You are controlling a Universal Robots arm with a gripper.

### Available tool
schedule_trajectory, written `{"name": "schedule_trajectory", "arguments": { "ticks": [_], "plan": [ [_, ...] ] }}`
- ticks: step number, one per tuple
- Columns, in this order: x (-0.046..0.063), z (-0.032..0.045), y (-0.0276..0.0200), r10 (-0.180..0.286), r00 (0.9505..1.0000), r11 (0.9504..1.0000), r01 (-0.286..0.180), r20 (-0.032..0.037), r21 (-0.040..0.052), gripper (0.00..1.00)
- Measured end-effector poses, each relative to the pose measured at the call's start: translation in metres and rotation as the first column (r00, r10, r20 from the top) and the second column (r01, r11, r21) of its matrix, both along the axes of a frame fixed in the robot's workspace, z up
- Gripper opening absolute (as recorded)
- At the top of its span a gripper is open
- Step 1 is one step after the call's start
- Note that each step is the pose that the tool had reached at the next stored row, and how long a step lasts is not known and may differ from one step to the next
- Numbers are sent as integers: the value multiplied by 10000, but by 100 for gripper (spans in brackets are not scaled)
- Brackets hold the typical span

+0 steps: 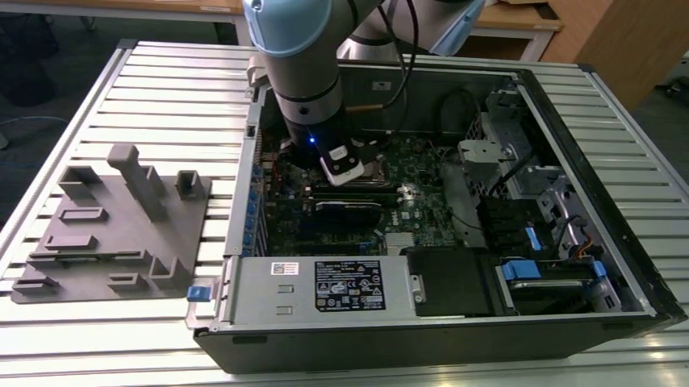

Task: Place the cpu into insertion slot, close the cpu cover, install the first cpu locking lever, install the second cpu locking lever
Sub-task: 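Install the second cpu locking lever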

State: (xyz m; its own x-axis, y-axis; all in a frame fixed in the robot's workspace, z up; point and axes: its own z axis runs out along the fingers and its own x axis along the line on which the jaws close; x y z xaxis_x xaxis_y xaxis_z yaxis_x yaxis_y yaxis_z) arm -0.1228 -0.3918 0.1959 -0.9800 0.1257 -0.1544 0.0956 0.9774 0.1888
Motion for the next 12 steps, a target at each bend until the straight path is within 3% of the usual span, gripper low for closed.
{"name": "schedule_trajectory", "arguments": {
  "ticks": [6,8,12],
  "plan": [
    [-7,0,0,-1,10000,10000,1,28,-2,11],
    [-16,-7,-1,0,10000,10000,1,80,-3,11],
    [-34,-48,0,0,9997,10000,0,248,-1,11]
  ]
}}
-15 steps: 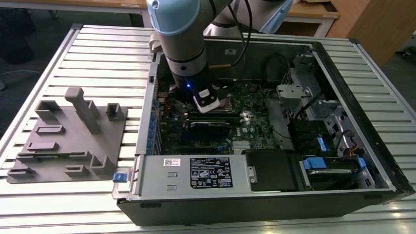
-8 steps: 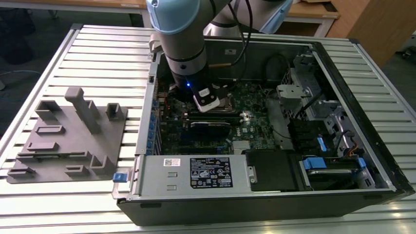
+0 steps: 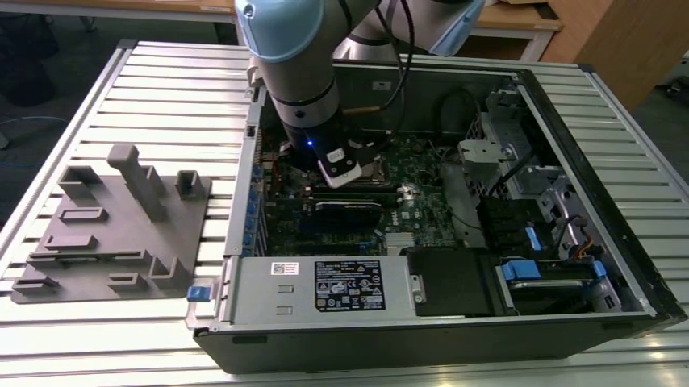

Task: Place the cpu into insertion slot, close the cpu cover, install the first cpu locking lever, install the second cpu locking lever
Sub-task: 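Install the second cpu locking lever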

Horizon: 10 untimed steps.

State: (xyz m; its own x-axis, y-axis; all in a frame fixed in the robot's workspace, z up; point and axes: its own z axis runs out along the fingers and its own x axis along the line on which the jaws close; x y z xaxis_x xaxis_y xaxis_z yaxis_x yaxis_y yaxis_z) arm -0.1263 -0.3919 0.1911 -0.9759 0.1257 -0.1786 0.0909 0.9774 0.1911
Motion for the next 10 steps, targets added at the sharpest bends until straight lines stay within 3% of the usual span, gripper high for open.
{"name": "schedule_trajectory", "arguments": {
  "ticks": [3,10],
  "plan": [
    [-9,-19,-1,0,10000,10000,0,84,-5,11],
    [-8,17,1,0,9999,10000,0,101,6,11]
  ]
}}
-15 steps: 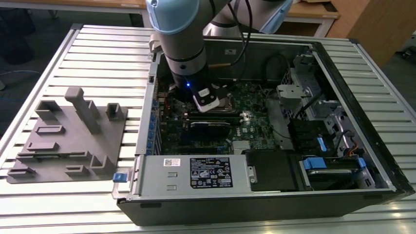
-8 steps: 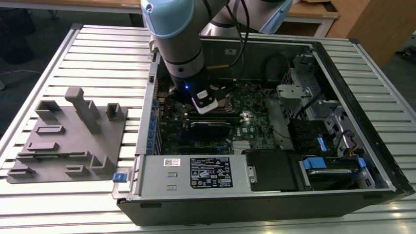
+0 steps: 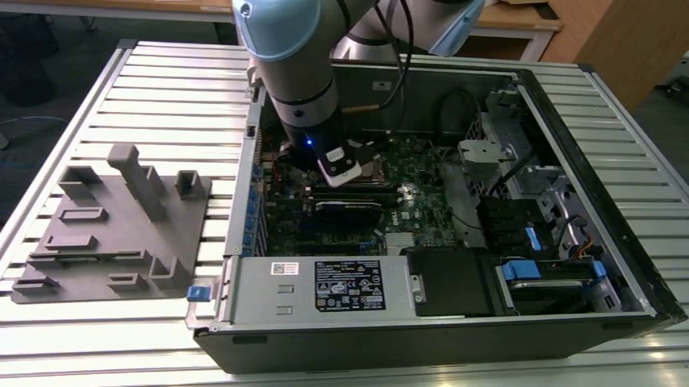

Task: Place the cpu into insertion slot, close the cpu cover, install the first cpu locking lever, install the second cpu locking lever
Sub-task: 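Install the second cpu locking lever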

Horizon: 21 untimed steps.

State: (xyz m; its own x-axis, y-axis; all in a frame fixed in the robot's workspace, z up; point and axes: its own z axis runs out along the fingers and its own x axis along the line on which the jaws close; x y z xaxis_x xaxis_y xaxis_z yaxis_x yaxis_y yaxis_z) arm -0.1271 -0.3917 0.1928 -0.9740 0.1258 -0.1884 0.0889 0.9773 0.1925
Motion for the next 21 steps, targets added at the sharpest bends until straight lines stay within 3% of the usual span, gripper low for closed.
{"name": "schedule_trajectory", "arguments": {
  "ticks": [12,21],
  "plan": [
    [0,242,0,-2,10000,10000,2,-7,-13,11],
    [138,244,43,-140,9999,9998,140,-27,-173,11]
  ]
}}
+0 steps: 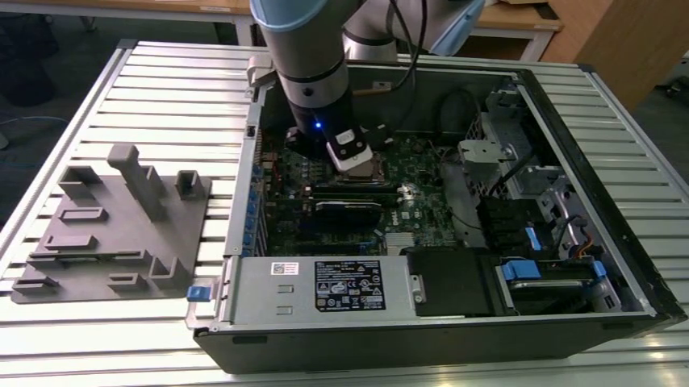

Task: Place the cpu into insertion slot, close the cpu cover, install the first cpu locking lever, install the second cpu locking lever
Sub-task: 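Install the second cpu locking lever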

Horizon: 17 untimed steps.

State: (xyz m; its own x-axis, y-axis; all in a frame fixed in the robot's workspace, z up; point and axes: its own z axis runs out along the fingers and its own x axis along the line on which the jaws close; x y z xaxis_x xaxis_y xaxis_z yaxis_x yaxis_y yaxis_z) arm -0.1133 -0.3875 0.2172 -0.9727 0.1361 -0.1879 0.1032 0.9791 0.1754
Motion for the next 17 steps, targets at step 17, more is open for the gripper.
{"name": "schedule_trajectory", "arguments": {
  "ticks": [17],
  "plan": [
    [117,-9,12,-4,9965,10000,4,-841,-1,11]
  ]
}}
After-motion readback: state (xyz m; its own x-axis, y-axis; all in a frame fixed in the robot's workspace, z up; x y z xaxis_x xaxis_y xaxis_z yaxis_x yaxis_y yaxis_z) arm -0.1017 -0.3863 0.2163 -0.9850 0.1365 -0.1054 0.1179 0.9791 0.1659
